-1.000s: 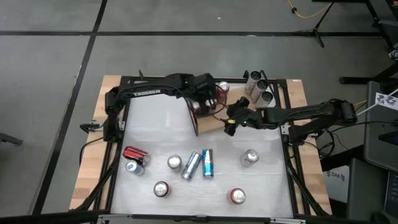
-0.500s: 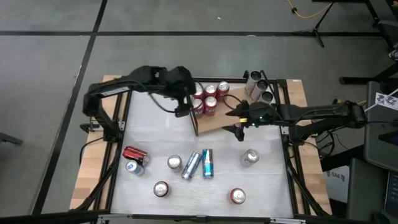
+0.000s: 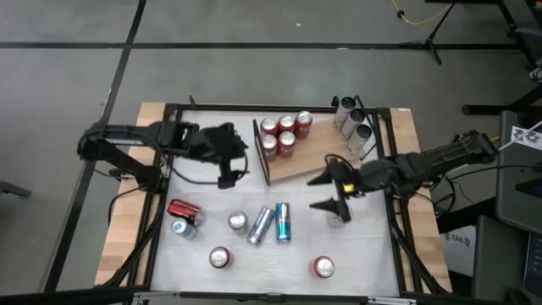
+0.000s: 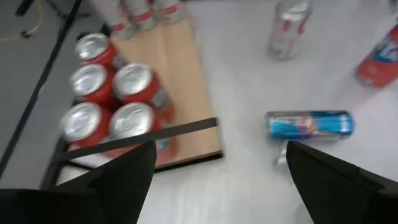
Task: Place canned beverage on shelf
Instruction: Put the right white soda can on the shelf
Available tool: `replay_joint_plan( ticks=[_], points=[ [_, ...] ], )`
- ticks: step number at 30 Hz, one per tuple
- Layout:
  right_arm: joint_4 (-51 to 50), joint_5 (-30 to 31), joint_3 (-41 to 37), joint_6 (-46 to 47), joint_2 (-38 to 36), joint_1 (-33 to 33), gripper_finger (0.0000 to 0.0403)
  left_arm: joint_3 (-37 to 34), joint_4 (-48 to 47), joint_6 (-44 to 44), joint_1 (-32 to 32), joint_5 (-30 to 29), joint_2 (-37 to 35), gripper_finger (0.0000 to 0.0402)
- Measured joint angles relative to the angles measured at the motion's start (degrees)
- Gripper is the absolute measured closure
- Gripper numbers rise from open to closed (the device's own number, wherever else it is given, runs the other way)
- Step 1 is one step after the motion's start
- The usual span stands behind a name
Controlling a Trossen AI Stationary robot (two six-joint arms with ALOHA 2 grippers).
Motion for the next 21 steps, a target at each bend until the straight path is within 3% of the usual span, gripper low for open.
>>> replay_joint_plan(
  ticks=[7,21],
  points=[
    [0.4,0.9,1.9,3.7,0.4,12.2,0.0062,-9.0,8.1,-1.1,-4.8,0.6,-2.0,0.0052],
    [-4.3,3.9,2.7,-1.4,7.1,27.5,0.0062,-12.8,16.5,-6.8,-10.2,0.2,-0.9,0.0052]
  ],
)
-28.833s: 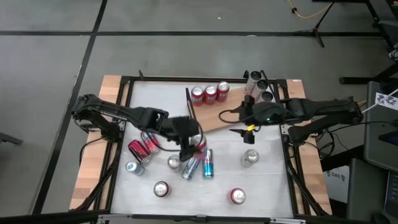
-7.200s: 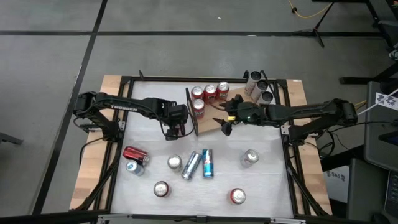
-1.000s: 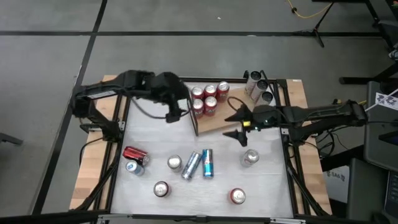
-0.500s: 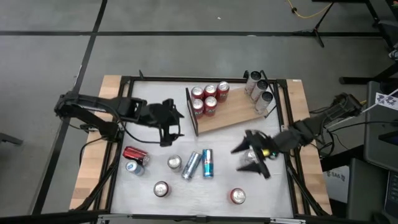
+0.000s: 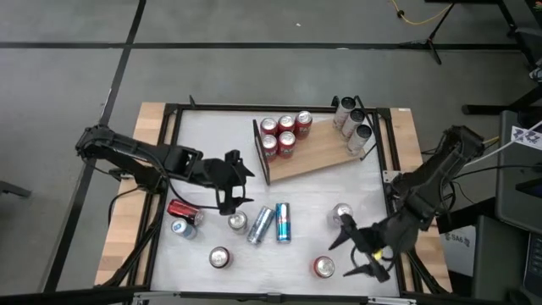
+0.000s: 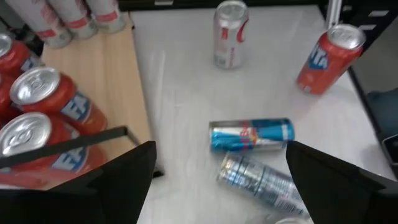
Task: Place canned beverage on shelf
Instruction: Put the right white soda can on the shelf
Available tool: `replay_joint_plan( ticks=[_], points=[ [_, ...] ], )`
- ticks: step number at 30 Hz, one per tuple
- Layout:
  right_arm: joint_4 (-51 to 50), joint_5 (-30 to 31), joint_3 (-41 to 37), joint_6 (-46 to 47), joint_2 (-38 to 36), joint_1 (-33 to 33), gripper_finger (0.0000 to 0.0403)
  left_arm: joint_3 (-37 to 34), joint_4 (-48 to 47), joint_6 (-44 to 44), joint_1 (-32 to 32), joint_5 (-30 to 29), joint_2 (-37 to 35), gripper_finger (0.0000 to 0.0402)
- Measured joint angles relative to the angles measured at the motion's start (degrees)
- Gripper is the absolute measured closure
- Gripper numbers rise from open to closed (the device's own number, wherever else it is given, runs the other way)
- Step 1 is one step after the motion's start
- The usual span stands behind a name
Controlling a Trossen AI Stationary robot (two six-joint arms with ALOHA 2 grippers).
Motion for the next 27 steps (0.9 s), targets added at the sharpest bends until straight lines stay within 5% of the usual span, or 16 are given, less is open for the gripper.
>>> replay_joint_plan(
  ticks=[13,20,27],
  points=[
    [-23.1,9.4,0.0,10.4,-0.1,0.2,0.0062,0.0,2.7,-0.2,-0.7,0.0,0.0,0.0052],
    [-38.6,9.9,0.0,21.7,-0.1,-5.7,0.0062,0.0,3.2,-0.2,-0.7,0.0,0.0,0.0052],
    [-43.5,4.7,0.0,25.9,0.0,-11.6,0.0062,0.0,3.1,-0.1,-0.7,0.0,0.0,0.0052]
  ],
)
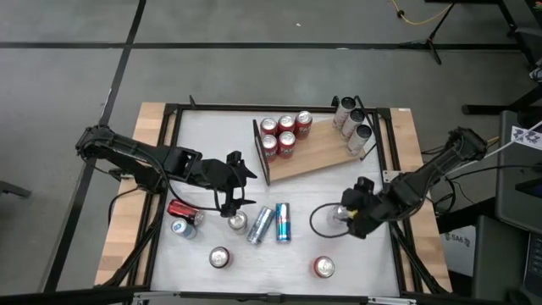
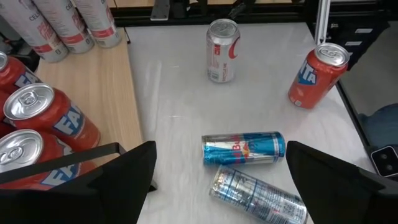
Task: Place canned beverage on shelf
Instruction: Put the right white soda can on the shelf
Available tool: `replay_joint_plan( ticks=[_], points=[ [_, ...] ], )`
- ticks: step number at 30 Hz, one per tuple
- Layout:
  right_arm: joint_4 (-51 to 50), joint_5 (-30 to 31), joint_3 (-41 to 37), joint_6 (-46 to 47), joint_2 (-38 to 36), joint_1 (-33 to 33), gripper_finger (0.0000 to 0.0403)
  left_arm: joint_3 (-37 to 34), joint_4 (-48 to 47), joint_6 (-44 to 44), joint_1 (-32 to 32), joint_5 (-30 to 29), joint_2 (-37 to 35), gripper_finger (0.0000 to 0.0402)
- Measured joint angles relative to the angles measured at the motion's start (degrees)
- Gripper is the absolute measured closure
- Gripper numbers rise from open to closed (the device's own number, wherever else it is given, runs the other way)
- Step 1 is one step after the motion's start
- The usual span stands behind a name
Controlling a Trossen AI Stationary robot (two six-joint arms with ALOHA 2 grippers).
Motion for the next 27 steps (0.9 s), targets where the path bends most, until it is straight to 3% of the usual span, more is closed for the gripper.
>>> replay_joint_plan(
  ticks=[16,27],
  points=[
    [0.2,-1.9,0.0,0.1,1.0,-1.5,0.0062,0.0,0.0,0.1,0.0,0.0,0.0,0.0052],
    [0.1,-1.9,0.0,0.0,7.0,-1.4,0.0062,0.0,-0.1,0.2,0.0,0.0,0.0,0.0052]
  ],
)
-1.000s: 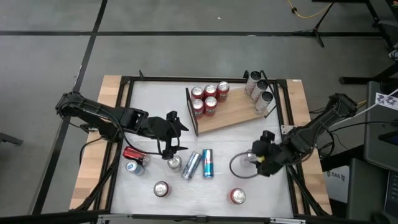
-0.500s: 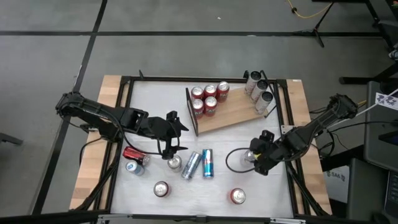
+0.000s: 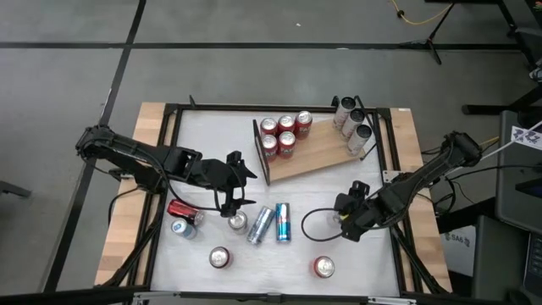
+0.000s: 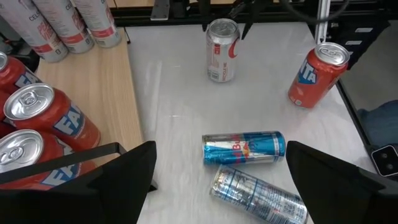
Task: Place canned beverage on shelf
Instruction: Put the right white soda can on the shelf
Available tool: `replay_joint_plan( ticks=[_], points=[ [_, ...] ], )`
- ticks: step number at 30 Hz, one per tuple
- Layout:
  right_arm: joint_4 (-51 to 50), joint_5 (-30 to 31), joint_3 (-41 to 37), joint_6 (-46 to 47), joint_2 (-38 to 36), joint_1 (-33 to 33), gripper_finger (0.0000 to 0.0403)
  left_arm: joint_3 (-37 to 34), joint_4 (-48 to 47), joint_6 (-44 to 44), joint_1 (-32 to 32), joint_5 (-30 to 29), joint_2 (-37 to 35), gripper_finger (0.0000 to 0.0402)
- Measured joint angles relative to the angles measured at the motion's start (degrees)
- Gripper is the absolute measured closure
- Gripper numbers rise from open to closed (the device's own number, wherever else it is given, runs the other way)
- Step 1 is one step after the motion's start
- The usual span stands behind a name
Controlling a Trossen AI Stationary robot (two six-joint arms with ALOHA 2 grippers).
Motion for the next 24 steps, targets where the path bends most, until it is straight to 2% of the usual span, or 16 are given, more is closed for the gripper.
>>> replay_joint_plan(
  ticks=[13,21,24],
  points=[
    [-0.1,-1.9,0.0,-0.1,4.7,0.0,0.0064,0.0,0.0,0.0,0.0,0.0,0.0,0.0052],
    [0.1,-2.2,0.1,-0.1,5.2,0.0,0.0115,0.0,0.0,0.0,0.0,0.0,0.0,0.0052],
    [0.1,-2.2,0.1,0.0,5.3,0.0,0.0120,0.0,0.0,0.0,0.0,0.0,0.0,0.0052]
  ],
)
